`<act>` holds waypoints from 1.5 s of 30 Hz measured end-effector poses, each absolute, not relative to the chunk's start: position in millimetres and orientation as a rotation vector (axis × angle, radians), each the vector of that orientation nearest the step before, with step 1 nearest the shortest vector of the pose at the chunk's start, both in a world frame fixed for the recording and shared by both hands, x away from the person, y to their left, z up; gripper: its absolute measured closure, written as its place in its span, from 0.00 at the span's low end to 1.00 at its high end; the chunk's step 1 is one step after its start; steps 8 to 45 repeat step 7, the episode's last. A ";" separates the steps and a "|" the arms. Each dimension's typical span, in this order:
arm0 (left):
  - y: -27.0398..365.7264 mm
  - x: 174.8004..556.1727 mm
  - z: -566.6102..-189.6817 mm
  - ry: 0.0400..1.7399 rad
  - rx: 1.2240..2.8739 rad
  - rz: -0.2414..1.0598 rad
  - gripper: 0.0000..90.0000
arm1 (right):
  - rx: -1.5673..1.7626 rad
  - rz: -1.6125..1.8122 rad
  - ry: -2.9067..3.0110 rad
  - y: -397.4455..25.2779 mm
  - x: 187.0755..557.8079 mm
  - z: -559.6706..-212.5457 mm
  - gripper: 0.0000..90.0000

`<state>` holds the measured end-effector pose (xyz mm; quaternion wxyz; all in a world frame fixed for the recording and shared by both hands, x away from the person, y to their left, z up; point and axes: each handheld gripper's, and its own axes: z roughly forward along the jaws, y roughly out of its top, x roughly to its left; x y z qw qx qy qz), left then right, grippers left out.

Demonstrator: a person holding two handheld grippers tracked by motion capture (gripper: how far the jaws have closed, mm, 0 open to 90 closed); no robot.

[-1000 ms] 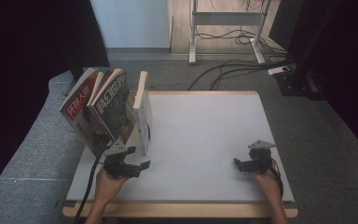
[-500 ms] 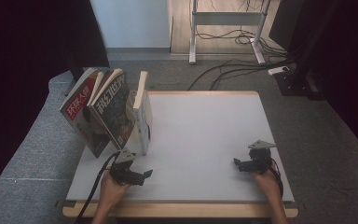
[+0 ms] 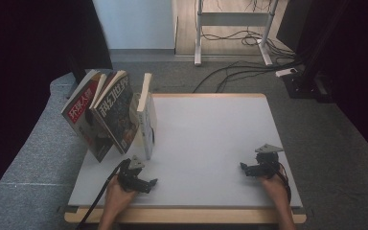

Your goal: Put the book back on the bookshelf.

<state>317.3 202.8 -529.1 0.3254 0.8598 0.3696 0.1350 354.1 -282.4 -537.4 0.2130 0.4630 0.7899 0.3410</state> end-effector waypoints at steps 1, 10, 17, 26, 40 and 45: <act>202.8 317.2 -529.2 0.969 2.253 0.354 0.00 | 1.285 0.947 2.192 -282.4 354.0 -537.4 0.03; 202.8 316.9 -529.5 0.968 2.252 0.357 0.00 | 1.295 0.951 2.197 -283.2 354.5 -537.8 0.02; 202.8 316.9 -529.5 0.968 2.252 0.357 0.00 | 1.295 0.951 2.197 -283.2 354.5 -537.8 0.02; 202.8 316.9 -529.5 0.968 2.252 0.357 0.00 | 1.295 0.951 2.197 -283.2 354.5 -537.8 0.02; 202.8 316.9 -529.5 0.968 2.252 0.357 0.00 | 1.295 0.951 2.197 -283.2 354.5 -537.8 0.02; 202.8 316.9 -529.5 0.968 2.252 0.357 0.00 | 1.295 0.951 2.197 -283.2 354.5 -537.8 0.02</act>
